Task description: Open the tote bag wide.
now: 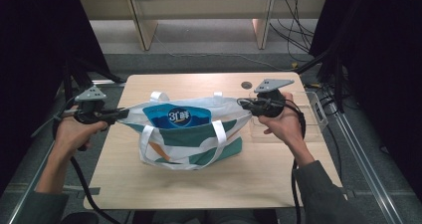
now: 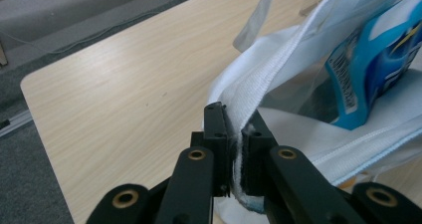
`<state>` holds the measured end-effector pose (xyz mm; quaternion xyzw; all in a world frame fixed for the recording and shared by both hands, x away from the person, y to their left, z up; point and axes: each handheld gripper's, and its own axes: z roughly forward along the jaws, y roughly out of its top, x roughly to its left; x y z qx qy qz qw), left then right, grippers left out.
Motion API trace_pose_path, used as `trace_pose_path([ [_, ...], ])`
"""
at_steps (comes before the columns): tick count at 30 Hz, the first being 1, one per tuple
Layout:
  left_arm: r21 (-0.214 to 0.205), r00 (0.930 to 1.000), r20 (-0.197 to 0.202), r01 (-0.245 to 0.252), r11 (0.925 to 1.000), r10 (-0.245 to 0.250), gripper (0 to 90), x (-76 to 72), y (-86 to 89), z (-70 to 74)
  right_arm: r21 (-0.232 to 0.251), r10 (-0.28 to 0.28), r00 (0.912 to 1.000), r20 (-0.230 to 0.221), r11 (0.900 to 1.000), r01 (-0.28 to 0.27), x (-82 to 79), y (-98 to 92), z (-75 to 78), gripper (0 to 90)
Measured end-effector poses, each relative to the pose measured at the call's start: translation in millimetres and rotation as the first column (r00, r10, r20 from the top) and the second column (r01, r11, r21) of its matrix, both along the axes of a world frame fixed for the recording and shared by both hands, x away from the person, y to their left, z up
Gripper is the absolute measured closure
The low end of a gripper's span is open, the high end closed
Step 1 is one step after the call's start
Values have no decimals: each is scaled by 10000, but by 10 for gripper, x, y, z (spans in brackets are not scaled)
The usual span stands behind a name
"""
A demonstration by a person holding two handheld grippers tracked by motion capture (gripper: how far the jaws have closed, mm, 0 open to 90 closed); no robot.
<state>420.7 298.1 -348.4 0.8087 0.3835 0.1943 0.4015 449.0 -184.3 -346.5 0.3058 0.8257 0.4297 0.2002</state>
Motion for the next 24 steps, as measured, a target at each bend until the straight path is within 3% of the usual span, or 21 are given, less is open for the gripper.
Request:
trace_pose_path([
  [6,70,9997,-205,-134,9999,136,846,58,-30,-205,32,-33,9998,-199,10000,34,-84,-4,-243,868],
  [7,319,9993,-382,25,9995,-13,845,77,-28,-259,-51,-30,9993,-380,10000,28,-93,-16,-299,868],
  [9,307,9988,-494,16,9995,0,844,86,-24,-279,-101,-28,9994,-339,9999,24,-95,-12,-324,868],
  [10,42,9988,-467,-106,9999,108,844,93,-33,-311,-150,-111,9982,-586,9998,102,-110,15,-383,867],
  [11,269,9986,-532,81,9996,-67,844,105,-20,-320,-150,-111,9982,-586,9998,102,-110,15,-383,867],
  [12,212,9985,-549,-7,9998,19,844,109,-36,-353,-363,32,9994,-348,9993,-44,-74,10,-413,867],
  [20,244,9952,-981,48,9997,-24,844,114,-29,-537,-384,72,9980,-627,9992,-97,-68,37,-526,862],
  [24,87,9910,-1336,49,10000,-37,842,129,-33,-686,-392,66,9986,-521,9992,-86,-75,72,-567,861],
])
